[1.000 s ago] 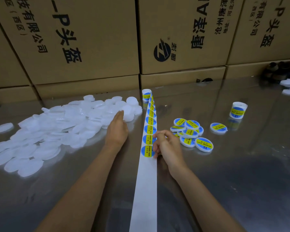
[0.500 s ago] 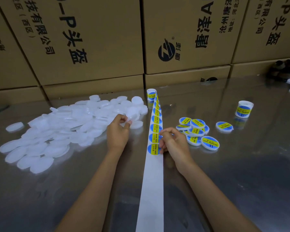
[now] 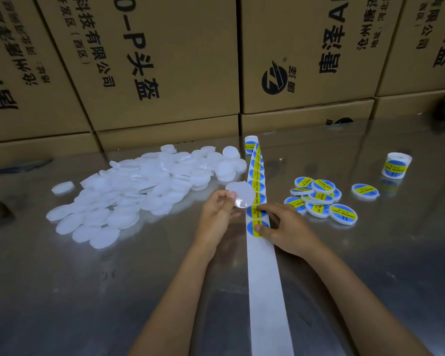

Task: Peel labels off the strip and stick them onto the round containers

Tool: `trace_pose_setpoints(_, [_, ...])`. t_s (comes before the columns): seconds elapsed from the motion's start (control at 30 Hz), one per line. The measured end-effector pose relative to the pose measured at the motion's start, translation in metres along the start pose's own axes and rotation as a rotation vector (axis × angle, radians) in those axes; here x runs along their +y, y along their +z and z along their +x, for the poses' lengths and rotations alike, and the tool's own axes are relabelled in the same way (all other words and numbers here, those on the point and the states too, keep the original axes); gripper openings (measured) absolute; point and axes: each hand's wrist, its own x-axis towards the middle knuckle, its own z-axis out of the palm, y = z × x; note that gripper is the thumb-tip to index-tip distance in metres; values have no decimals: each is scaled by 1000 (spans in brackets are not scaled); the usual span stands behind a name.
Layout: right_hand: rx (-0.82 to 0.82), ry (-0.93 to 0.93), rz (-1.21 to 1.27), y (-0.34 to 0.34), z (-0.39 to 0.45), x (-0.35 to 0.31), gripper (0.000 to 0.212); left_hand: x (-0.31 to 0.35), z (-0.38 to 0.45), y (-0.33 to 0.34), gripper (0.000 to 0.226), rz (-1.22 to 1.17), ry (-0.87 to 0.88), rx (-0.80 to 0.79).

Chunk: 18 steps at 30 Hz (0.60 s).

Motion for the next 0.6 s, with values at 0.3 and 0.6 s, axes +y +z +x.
trace_pose_setpoints(0.3, [25, -34, 49, -2, -10, -3, 29, -8, -2, 14, 14, 104, 65, -124])
trace_pose_setpoints(0.6, [51, -20, 71, 0, -11, -5, 23, -10, 0, 11, 13, 211, 31, -109])
